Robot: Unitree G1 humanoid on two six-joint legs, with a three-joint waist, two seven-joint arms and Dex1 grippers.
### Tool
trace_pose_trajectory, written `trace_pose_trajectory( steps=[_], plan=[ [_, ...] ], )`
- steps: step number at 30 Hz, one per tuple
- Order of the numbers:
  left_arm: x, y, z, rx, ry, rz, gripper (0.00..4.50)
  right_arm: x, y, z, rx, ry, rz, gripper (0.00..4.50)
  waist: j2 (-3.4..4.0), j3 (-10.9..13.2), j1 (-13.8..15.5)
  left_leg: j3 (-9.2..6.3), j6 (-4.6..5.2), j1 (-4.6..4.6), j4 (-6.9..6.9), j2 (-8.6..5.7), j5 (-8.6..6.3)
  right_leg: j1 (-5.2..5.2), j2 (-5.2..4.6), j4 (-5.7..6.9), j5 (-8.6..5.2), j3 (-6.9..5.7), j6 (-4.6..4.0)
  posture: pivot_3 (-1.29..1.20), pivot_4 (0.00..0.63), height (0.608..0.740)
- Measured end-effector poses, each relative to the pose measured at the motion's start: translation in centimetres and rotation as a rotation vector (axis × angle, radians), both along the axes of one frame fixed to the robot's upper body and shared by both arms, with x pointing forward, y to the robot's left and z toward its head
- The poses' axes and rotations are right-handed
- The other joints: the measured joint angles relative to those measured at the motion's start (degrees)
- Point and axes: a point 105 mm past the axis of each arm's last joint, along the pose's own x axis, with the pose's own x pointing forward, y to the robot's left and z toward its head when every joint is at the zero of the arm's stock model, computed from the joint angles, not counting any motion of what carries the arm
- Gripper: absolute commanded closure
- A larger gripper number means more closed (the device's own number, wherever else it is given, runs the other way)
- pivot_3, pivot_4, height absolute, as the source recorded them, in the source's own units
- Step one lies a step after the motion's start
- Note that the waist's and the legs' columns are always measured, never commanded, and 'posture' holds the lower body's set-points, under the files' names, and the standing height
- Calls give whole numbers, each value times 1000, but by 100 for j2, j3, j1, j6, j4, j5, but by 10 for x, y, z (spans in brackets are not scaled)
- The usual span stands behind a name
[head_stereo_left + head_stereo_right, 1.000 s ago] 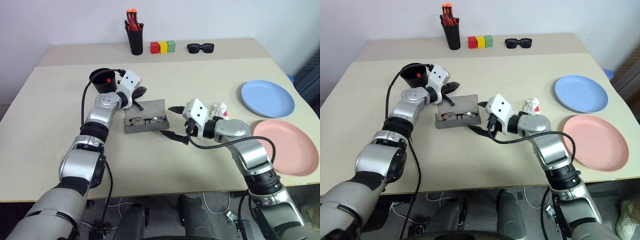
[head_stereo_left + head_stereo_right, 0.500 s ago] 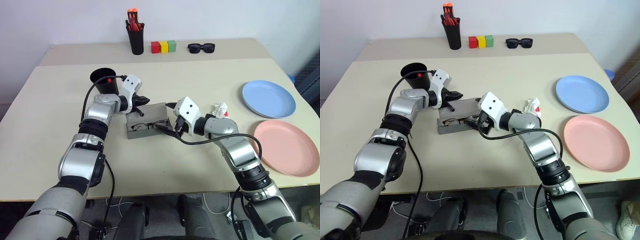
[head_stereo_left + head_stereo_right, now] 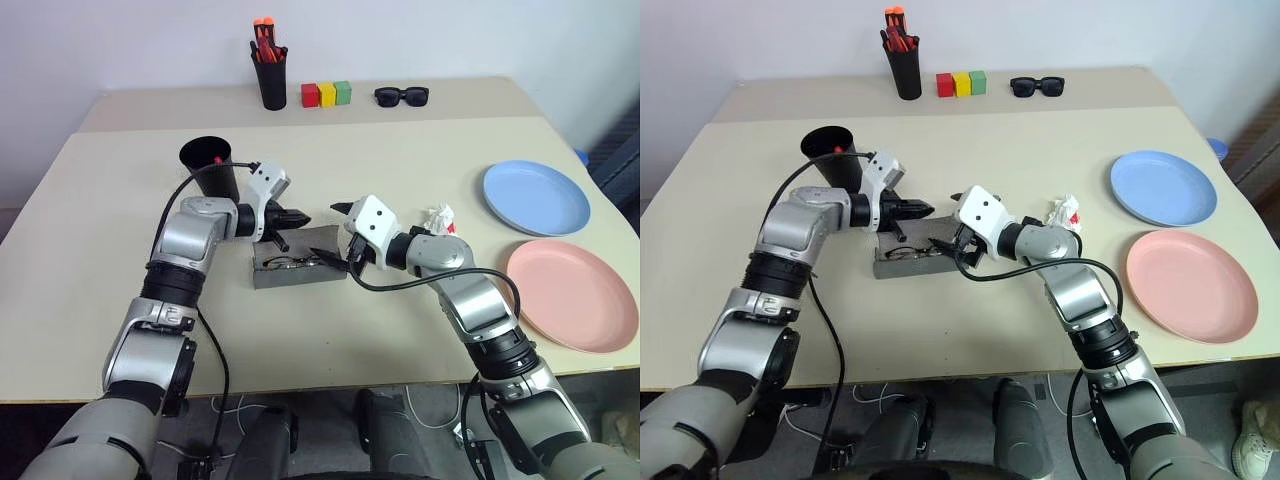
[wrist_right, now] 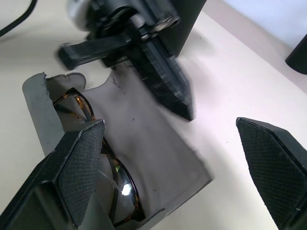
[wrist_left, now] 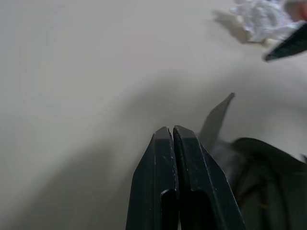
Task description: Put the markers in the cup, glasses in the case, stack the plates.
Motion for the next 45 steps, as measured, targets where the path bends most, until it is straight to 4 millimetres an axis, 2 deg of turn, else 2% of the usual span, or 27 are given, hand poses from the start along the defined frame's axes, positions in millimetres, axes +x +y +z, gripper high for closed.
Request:
trace_pose_trajectory(
  steps=[6, 11, 15, 20, 23, 26, 30, 32, 34, 36, 42, 45],
  plan=[
    [-19, 0, -3, 12, 0, -29, 4453, -1, -7, 1, -5, 9, 20, 0, 1, -1, 1, 0, -1, 4, -3, 1, 0, 1, 0, 1, -1, 1, -1, 0, 150, 740],
    [-37, -1, -23, 31, 62, -36, 4453, -10, -19, 12, 106, 120, 108, 0, 1, -1, 10, -2, 0, 10, -2, 2, 0, 9, 0, 0, -1, 1, -1, 0, 150, 740],
    [-49, 0, -23, 79, -2, -72, 4453, -15, -26, 19, 136, 148, 130, 0, 1, -1, 9, -1, 0, 13, -5, 2, 0, 9, 0, 0, -1, 1, -2, 0, 150, 740],
    [-44, -2, -17, 66, -97, -49, 4453, -15, -34, 16, 118, 158, 111, 0, 1, 0, 41, 0, -1, 9, -1, 1, 0, 9, -1, 0, -1, 1, -2, 0, 150, 740],
    [-35, 1, 6, -70, -136, -6, 3566, -12, -51, 17, 107, 155, 63, 0, 0, 0, 55, -2, -2, -4, 9, 0, 1, 7, -2, -2, 0, 0, -1, 0, 150, 740],
    [-33, 8, 30, -127, -222, -15, 2038, -2, -83, 21, 60, 132, -66, 0, 0, 0, 47, 0, -1, -3, 8, 0, 0, 6, -2, -6, 0, 0, -1, 0, 150, 740],
    [-40, 11, 44, -192, -268, -83, 26, 2, -126, 21, 26, 164, -224, 0, 0, 0, 47, 1, -1, -4, 5, 1, 0, 5, -2, -6, 0, 1, -2, 0, 150, 740],
    [-43, 18, 47, -180, -280, -119, 26, -2, -153, 20, -11, 192, -310, 0, 0, 0, 48, 2, 0, -4, 4, 1, 0, 5, -2, -7, -1, 1, -2, 0, 150, 740],
    [-47, 30, 47, -169, -278, -152, 26, -15, -188, 10, -58, 261, -413, 0, 0, 0, 67, 2, 2, -5, 2, 1, -1, 6, -2, -8, -1, 0, -2, 0, 150, 740],
    [-51, 38, 46, -192, -277, -192, 26, -31, -212, 1, -67, 344, -493, 0, 0, 0, 62, 4, 3, -7, 5, 1, -2, 8, -2, -12, -1, 1, -2, 0, 150, 740],
    [-67, 24, 59, -316, -333, -349, 26, -62, -241, -8, -61, 405, -651, 0, 1, -1, 59, 8, 4, -1, 17, 4, -1, 18, -2, -11, -2, 1, -1, 0, 150, 740],
    [-66, 20, 60, -343, -342, -358, 26, -78, -246, -22, -84, 458, -709, 0, 0, -2, 63, 9, 4, 5, 20, 4, -2, 30, -2, -14, -2, 1, 0, 0, 150, 740]
  ],
)
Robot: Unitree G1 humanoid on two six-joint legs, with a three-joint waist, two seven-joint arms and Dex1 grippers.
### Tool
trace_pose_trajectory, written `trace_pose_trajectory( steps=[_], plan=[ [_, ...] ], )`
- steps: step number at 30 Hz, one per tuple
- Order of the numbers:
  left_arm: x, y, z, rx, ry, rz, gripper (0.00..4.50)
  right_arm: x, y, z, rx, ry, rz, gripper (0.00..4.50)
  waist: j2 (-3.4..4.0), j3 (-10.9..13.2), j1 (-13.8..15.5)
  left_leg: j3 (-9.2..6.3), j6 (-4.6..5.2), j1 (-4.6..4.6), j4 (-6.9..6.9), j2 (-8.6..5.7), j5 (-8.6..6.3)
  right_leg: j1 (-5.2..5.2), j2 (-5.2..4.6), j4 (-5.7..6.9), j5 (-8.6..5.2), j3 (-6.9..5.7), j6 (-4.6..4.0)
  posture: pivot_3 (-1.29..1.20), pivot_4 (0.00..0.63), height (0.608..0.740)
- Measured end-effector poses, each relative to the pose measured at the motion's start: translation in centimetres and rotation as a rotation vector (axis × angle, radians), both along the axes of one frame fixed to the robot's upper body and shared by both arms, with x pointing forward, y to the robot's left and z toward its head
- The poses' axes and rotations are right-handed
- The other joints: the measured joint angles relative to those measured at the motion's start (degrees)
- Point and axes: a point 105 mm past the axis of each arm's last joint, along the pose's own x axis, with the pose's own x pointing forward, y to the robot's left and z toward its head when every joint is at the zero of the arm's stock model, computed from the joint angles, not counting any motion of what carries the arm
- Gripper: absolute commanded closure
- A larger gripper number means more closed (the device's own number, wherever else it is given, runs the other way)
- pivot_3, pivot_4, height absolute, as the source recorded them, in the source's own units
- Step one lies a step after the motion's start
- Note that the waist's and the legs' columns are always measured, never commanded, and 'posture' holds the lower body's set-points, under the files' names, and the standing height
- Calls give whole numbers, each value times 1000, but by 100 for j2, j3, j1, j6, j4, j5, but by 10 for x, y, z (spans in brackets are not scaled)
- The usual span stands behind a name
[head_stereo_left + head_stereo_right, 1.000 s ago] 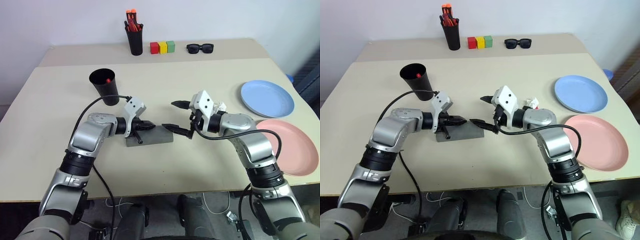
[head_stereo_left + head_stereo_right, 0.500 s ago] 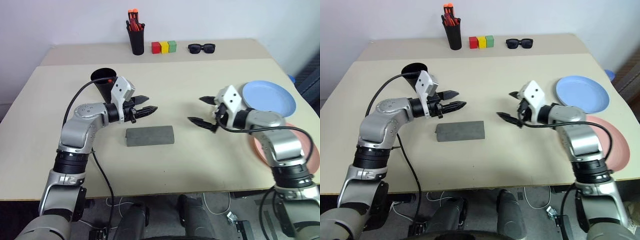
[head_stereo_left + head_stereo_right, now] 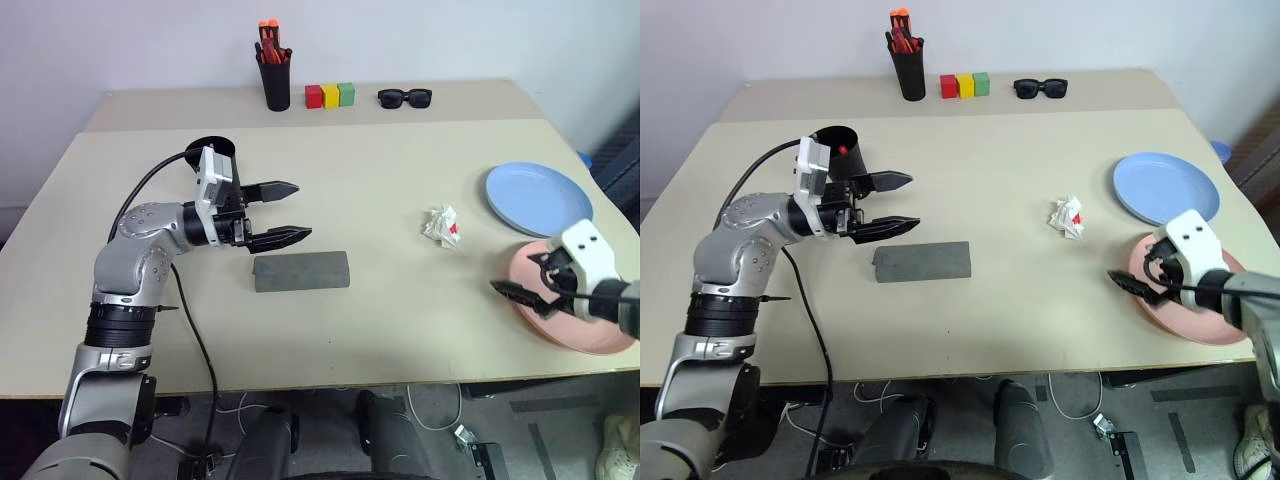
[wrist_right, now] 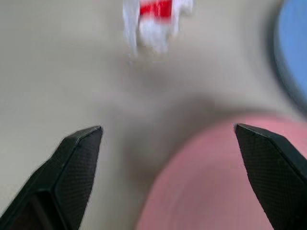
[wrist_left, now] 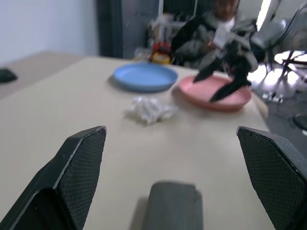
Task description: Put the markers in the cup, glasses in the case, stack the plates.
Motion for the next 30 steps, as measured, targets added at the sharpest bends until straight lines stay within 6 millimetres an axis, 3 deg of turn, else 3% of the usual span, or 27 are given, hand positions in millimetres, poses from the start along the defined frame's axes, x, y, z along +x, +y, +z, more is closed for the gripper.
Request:
trace_pose_trajectory(
  steps=[5, 8, 15, 23, 30],
  plan=[
    [4, -13, 10, -34, -36, -34, 26, -12, -5, -18, -24, 26, -101, 0, -2, 1, 0, 0, 3, 32, 0, 0, -2, 33, 0, -7, -3, 0, 3, 0, 150, 740],
    [6, -20, 13, -38, -54, -57, 0, -14, -11, -21, -51, 27, -146, 824, -1, 0, -4, 0, 4, 34, -1, 0, -2, 34, 0, -7, -3, 0, 4, 0, 150, 740],
    [8, -18, 7, -32, -38, -79, 0, -20, -23, -28, -88, 38, -220, 4348, -1, 0, -6, 0, 4, 34, -1, 0, -2, 34, 0, -7, -3, 0, 4, 0, 150, 740],
    [6, -10, 4, -18, -22, -106, 0, -20, -25, -20, -87, 35, -209, 4440, -3, -1, -6, 0, 4, 36, -1, 0, -2, 37, 0, -8, -4, 0, 5, 0, 150, 740],
    [6, -8, 4, -32, -9, -101, 0, -37, -45, 21, -123, 114, -146, 4440, -1, 0, 5, -1, 7, 35, -1, -1, -4, 39, 0, -10, -6, 0, 8, 0, 150, 740]
  ],
)
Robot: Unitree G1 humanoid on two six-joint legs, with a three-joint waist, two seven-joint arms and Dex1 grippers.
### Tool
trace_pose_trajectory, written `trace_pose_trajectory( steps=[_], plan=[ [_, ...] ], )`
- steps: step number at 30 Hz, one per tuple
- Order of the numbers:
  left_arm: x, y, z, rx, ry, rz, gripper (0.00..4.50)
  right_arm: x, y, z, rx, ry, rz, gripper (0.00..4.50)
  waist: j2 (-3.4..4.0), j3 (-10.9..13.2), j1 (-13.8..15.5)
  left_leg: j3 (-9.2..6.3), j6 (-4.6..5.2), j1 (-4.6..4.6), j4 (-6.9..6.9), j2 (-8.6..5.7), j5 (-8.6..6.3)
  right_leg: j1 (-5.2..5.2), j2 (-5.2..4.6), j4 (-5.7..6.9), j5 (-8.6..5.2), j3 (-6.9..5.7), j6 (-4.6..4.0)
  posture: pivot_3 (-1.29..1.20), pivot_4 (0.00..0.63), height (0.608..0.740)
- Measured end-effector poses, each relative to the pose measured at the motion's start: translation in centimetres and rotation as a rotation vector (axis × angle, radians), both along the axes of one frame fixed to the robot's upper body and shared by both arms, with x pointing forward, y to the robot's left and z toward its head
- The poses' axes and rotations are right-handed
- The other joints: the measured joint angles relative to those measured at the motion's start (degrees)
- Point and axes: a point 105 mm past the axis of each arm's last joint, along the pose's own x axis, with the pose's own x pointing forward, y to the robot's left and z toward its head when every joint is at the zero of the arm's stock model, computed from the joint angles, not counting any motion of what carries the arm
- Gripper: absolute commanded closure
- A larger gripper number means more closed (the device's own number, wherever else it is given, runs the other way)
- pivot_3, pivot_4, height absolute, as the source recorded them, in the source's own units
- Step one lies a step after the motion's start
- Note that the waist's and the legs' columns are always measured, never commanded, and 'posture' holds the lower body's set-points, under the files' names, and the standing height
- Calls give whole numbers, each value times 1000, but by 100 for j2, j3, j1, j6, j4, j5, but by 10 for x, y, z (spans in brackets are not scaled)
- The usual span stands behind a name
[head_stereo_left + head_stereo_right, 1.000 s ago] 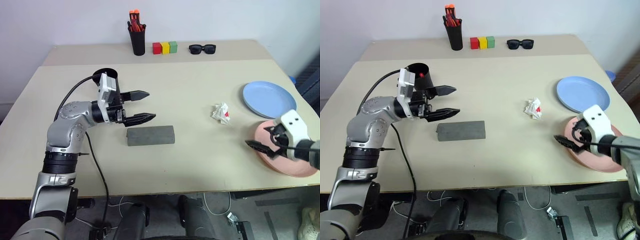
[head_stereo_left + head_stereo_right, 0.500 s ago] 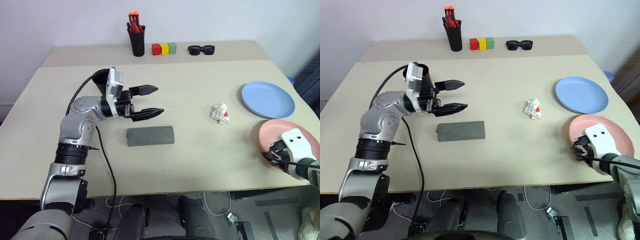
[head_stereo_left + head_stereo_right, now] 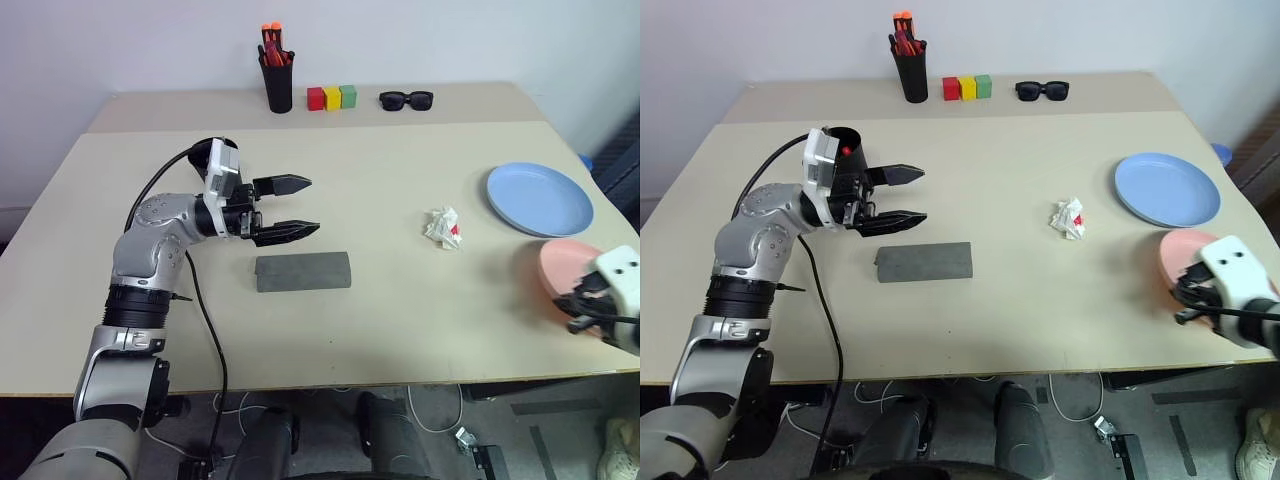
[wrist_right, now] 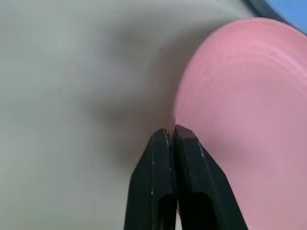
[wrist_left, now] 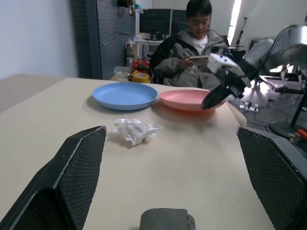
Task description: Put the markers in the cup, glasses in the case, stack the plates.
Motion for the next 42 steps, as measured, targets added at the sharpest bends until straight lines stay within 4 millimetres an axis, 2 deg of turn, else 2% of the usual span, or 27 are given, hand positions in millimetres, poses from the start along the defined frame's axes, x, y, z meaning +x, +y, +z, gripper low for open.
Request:
trace_pose_trajectory(
  steps=[2, 4, 8, 10, 12, 15, 19, 21, 23, 28, 29, 32, 36, 37, 39, 42],
  plan=[
    [0, 0, 0, -1, -4, 5, 0, 3, -8, 20, -15, -26, 2, 4440, 0, 0, -16, 2, 0, 3, 0, 1, 0, 2, 0, 0, 0, 0, 1, 0, 150, 740],
    [1, 1, -1, -3, -12, 14, 0, 14, -11, 40, -9, -98, 11, 4440, 1, 0, -51, 7, 1, 7, -2, 4, 0, 2, 0, 0, 0, 0, 1, 0, 150, 740],
    [3, 1, 0, -14, -19, 33, 0, 52, -15, 88, -59, -300, 48, 4440, 10, 1, -59, 9, 0, 8, -5, 7, 0, 0, 1, 0, 0, 0, 0, 0, 150, 740],
    [3, 1, 0, -15, -25, 42, 0, 73, -10, 97, -97, -358, 97, 4440, 10, 1, -59, 10, -1, 6, -6, 6, 0, -1, 1, -3, 0, 0, 0, 0, 150, 740],
    [3, 3, 0, -16, -24, 57, 0, 98, 1, 90, -97, -379, 162, 4440, 3, 2, -78, 11, -1, 5, -5, 6, 0, -2, 1, -4, 1, 1, 0, 0, 150, 740],
    [0, 3, -1, -6, -28, 66, 0, 134, 19, 60, -45, -345, 221, 4440, 6, 4, -76, 12, -2, -1, -7, 5, 0, -11, 1, -3, 2, 2, -1, 0, 150, 740],
    [-8, 5, 9, 9, -50, 92, 0, 157, 29, 19, -48, -255, 266, 4440, 8, 6, -10, 5, -4, -29, -11, 1, 2, -39, -1, 4, 3, 3, -3, 0, 150, 740],
    [-13, 8, 13, 12, -66, 109, 0, 159, 25, 8, -87, -224, 277, 3867, 9, 5, 0, 4, -10, -52, -10, -5, 5, -60, -7, 4, 4, 3, -2, 0, 150, 740],
    [-15, 15, 11, 16, -51, 134, 0, 159, 16, 4, -110, -213, 262, 3112, 10, 5, -29, 6, -19, -69, -7, -6, 10, -76, -7, 3, 5, 3, -2, 0, 150, 740],
    [-15, 25, -1, 14, -5, 178, 0, 163, 11, 8, -138, -230, 261, 433, 11, 5, -79, 7, -11, -68, -8, -1, 5, -81, -2, 7, 7, 3, -6, 0, 150, 740],
    [-16, 25, -1, 11, -5, 177, 0, 164, 12, 11, -145, -239, 266, 51, 11, 5, -77, 7, -12, -68, -8, -1, 6, -81, -2, 7, 7, 3, -6, 0, 150, 740],
    [-16, 25, 0, 9, -12, 174, 0, 169, 26, 23, -76, -291, 283, 51, 11, 5, -77, 7, -13, -68, -6, -1, 7, -80, -2, 8, 7, 3, -7, 0, 150, 740],
    [-16, 24, 0, 5, -9, 161, 0, 168, 85, 44, 217, -371, 395, 51, 13, 4, -66, 1, -12, -67, -6, 2, 7, -80, 2, 11, 8, 2, -8, 0, 150, 740],
    [-15, 24, -1, 4, -7, 159, 0, 166, 92, 46, 253, -377, 401, 51, 13, 4, -53, 0, -12, -68, -6, 1, 7, -80, 1, 11, 9, 2, -8, 0, 150, 740],
    [-14, 25, -2, 5, -3, 161, 0, 163, 101, 42, 310, -379, 387, 51, 12, 3, -1, -6, -12, -74, 0, -2, 7, -79, 1, 11, 9, 1, -8, 0, 150, 740],
    [-13, 26, -5, 9, -3, 162, 0, 163, 111, 23, 365, -355, 331, 51, 12, 3, -6, -7, -12, -81, 11, -4, 6, -79, 1, 10, 12, 1, -6, 0, 150, 740]
  ],
)
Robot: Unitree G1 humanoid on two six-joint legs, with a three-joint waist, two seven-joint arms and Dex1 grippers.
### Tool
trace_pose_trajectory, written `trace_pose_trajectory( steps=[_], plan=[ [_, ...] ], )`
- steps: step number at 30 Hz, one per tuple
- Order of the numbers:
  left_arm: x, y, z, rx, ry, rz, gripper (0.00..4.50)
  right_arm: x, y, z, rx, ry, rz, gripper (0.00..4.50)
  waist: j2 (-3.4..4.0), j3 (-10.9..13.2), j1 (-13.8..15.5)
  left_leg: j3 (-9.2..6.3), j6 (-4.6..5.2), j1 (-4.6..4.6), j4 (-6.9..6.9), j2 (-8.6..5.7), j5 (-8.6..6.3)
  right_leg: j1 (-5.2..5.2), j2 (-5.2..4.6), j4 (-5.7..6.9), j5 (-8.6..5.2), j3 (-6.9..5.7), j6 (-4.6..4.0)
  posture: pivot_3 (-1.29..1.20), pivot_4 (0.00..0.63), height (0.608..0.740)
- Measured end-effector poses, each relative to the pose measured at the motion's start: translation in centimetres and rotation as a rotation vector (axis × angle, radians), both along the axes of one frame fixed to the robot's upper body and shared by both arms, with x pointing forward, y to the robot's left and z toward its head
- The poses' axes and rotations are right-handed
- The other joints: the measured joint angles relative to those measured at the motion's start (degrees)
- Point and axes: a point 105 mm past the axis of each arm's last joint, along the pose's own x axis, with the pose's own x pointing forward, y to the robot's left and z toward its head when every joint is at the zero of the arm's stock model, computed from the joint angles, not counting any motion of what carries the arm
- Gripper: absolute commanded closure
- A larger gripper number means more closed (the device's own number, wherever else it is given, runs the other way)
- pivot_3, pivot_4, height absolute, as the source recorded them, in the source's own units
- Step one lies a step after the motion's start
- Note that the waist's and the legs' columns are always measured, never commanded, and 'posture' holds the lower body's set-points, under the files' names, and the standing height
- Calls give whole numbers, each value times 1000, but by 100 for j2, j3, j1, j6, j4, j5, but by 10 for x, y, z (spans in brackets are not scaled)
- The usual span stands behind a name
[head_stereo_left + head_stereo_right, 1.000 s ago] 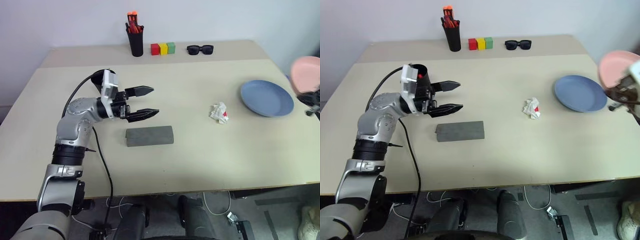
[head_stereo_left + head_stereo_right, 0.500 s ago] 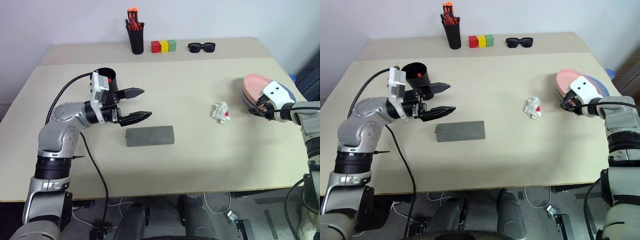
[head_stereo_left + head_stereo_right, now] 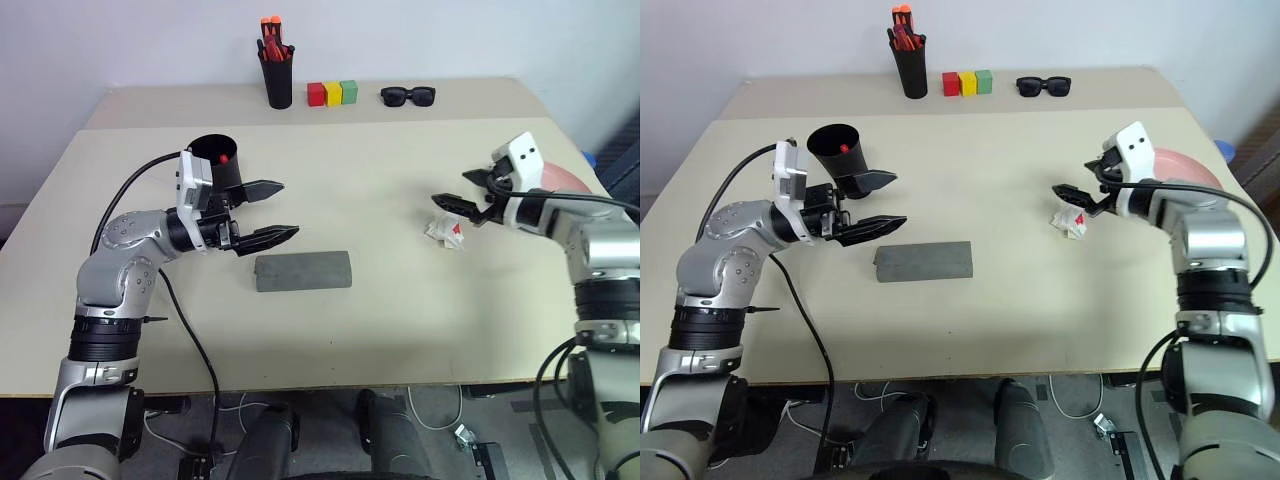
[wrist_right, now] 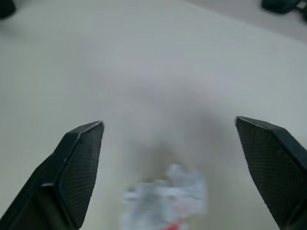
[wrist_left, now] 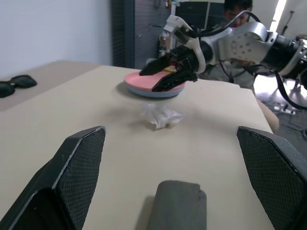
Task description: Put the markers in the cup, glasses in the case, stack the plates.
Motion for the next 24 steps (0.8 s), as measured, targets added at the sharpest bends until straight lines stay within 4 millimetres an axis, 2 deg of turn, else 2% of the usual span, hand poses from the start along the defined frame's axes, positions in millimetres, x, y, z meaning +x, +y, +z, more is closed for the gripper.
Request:
trace_pose_trajectory(
  steps=[5, 8, 11, 14, 15, 18, 21, 24],
  plan=[
    [0, -1, 0, 4, -3, -6, 0, -5, -4, -39, -128, 78, -41, 51, 1, 0, -35, 3, 1, 0, 6, 0, -1, -1, 0, 4, 1, 0, 0, 0, 150, 740],
    [0, -3, -1, 12, 0, -13, 0, -5, -13, -54, -150, 120, -76, 848, 1, 0, -53, 4, 1, 2, 6, 1, -1, -1, 1, 6, 2, 0, -1, 0, 150, 740],
    [0, -4, -1, 13, -2, -9, 0, -5, -15, -61, -138, 149, -83, 2441, 1, 0, -55, 4, 1, 2, 7, 1, -1, -1, 1, 6, 2, 0, -2, 0, 150, 740],
    [1, -4, -1, 12, -4, -1, 0, -4, -7, -57, -70, 138, -52, 4114, 1, 0, -59, 4, 1, 2, 8, 2, -1, -1, 1, 6, 2, 0, -2, 0, 150, 740],
    [1, -4, -1, 11, -3, 1, 0, -2, -5, -52, -56, 124, -47, 4475, 1, 0, -55, 4, 1, 2, 8, 2, -1, -1, 1, 6, 2, 0, -2, 0, 150, 740],
    [1, -4, -1, 11, -3, 5, 0, 10, -16, -33, -17, 50, -104, 4475, 3, 1, -53, 7, 2, 0, 13, 1, -1, 0, 0, 5, 4, 1, -1, 0, 150, 740],
    [1, -4, 0, 9, -6, 12, 0, 26, -49, -3, -49, -65, -254, 4475, 3, 1, -19, 7, 2, -3, 18, 0, -1, 0, 0, 5, 4, 0, -1, 0, 150, 740],
    [2, -4, 0, 8, -6, 17, 0, 30, -79, 10, -123, -123, -375, 4475, 3, 0, -35, 7, 4, -4, 17, 0, -2, 0, 1, 3, 4, 0, -1, 0, 150, 740]
  ],
)
